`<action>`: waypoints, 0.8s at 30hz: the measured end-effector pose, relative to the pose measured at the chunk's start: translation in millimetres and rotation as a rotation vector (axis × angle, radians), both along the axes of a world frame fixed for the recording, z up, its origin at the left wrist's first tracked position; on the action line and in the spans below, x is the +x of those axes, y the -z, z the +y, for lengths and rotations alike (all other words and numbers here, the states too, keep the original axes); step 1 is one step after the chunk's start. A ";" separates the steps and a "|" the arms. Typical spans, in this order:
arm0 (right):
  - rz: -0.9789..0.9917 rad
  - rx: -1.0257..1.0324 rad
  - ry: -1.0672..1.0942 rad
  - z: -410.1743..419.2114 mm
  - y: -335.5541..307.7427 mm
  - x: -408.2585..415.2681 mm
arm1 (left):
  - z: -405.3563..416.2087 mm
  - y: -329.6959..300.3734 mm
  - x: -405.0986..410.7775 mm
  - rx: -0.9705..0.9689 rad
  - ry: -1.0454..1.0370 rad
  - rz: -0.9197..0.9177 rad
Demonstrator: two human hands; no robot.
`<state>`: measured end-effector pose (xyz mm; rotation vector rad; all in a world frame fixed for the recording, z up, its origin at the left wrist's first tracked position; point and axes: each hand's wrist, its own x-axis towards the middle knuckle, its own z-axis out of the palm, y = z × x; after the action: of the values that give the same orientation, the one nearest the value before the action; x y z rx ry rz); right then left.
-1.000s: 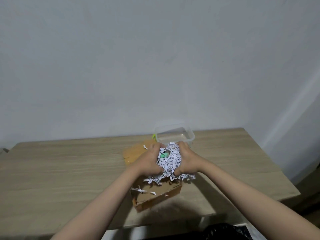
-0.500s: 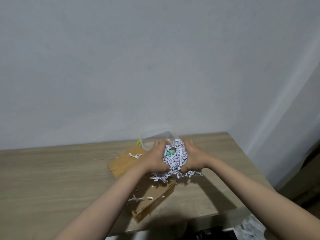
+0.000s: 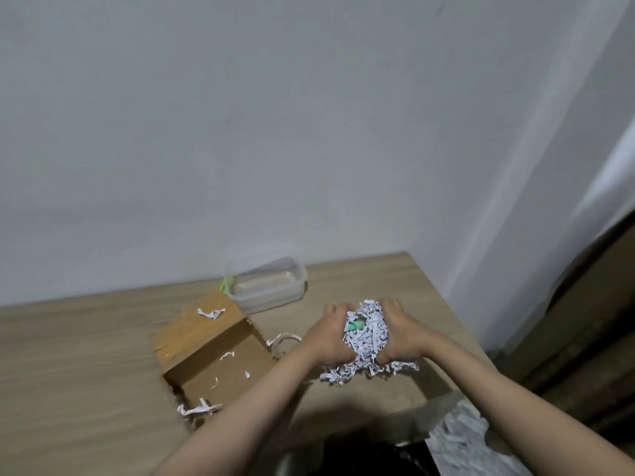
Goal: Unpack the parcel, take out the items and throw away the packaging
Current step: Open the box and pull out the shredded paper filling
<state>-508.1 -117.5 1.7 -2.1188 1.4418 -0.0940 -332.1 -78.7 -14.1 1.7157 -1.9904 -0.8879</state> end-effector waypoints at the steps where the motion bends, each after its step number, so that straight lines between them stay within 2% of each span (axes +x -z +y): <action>1: 0.000 0.012 0.007 -0.9 4.7 -5.3 | -2.0 3.9 -6.0 0.012 0.001 -0.003; 14: -0.074 0.109 0.059 -20.6 48.5 -26.4 | -19.9 37.2 -25.3 0.041 0.013 0.029; 24: 0.087 0.146 0.053 -26.5 33.6 -29.0 | -22.7 29.4 -17.2 0.037 0.043 -0.103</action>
<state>-537.1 -144.0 -31.9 -1.9886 1.5076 0.0825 -349.3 -101.4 -43.5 1.7786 -2.0961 -0.8722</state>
